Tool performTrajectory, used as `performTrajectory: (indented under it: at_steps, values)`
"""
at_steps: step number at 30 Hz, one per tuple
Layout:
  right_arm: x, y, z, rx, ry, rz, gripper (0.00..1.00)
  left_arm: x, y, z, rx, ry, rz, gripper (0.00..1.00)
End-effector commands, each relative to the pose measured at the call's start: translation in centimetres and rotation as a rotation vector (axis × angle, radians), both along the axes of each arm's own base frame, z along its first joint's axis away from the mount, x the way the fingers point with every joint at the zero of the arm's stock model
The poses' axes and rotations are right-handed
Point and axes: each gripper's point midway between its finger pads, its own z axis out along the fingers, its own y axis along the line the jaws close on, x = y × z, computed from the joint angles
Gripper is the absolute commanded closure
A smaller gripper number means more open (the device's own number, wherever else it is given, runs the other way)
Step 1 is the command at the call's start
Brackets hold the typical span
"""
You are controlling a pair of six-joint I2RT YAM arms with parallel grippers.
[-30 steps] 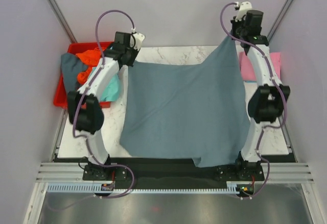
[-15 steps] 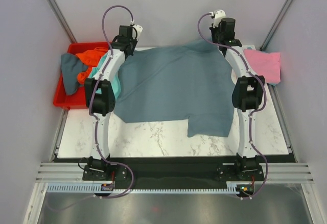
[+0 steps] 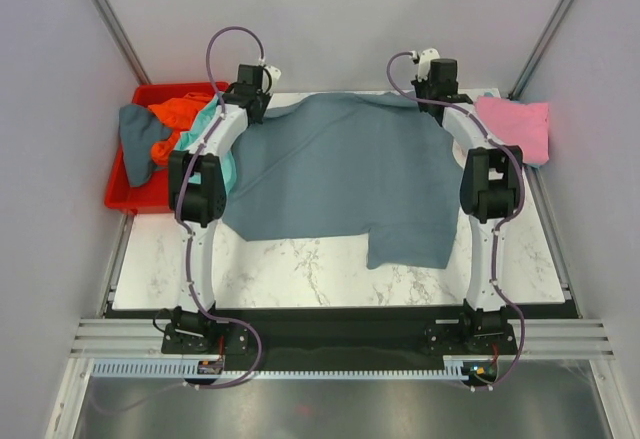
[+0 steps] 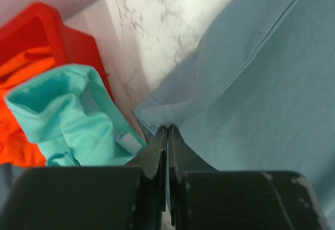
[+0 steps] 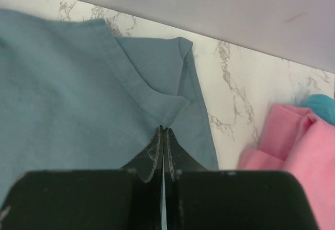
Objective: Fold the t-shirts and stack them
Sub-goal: Fold the tshirt
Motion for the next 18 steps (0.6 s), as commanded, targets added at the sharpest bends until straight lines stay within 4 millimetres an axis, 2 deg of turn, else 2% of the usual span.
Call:
performTrajectory:
  at_steps: [1, 2, 3, 5, 6, 7, 9, 10, 12, 14, 15, 16, 18]
  values:
    - [-1.1, -1.6, 8.7, -0.008, -0.147, -0.031, 1.00, -0.7, 0.8, 4.3, -0.049, -0.078, 0.036, 0.98]
    - [-1.7, -1.8, 10.1, -0.009, -0.165, -0.031, 1.00, -1.4, 0.9, 3.8, -0.049, -0.060, 0.033, 0.98]
    - [-2.0, -1.9, 10.2, -0.010, -0.165, -0.032, 1.00, -1.7, 0.9, 4.6, -0.052, -0.071, 0.027, 0.98]
    - [-3.1, -2.4, 10.3, -0.014, -0.156, -0.037, 1.00, -2.7, 1.1, 4.7, -0.048, -0.059, 0.022, 0.98]
    - [-3.7, -2.7, 9.4, -0.016, -0.134, -0.041, 1.00, -3.0, 1.3, 4.8, -0.048, -0.058, 0.023, 0.98]
    - [-4.2, -3.0, 10.2, -0.018, -0.145, -0.046, 1.00, -3.5, 1.5, 4.1, -0.045, -0.040, 0.025, 0.98]
    - [-5.0, -3.8, 9.6, -0.021, -0.128, -0.058, 1.00, -4.1, 1.9, 5.0, -0.046, -0.048, 0.028, 0.98]
    - [-5.4, -4.1, 10.2, -0.022, -0.135, -0.062, 1.00, -4.5, 2.1, 4.4, -0.042, -0.035, 0.031, 0.98]
    - [-6.2, -4.8, 9.3, -0.023, -0.115, -0.070, 1.00, -4.9, 2.6, 4.9, -0.041, -0.041, 0.036, 0.98]
    - [-6.8, -5.4, 9.6, -0.026, -0.120, -0.075, 1.00, -5.4, 2.9, 4.6, -0.039, -0.032, 0.040, 0.98]
    - [-7.2, -5.2, 8.8, -0.026, -0.101, -0.071, 1.00, -5.5, 3.1, 4.5, -0.035, -0.027, 0.041, 0.98]
    - [-7.5, -5.3, 9.1, -0.026, -0.106, -0.069, 1.00, -5.9, 3.2, 4.4, -0.028, -0.021, 0.037, 0.98]
    - [-8.0, -5.1, 8.2, -0.026, -0.086, -0.063, 1.00, -6.2, 3.3, 4.3, -0.023, -0.015, 0.035, 0.98]
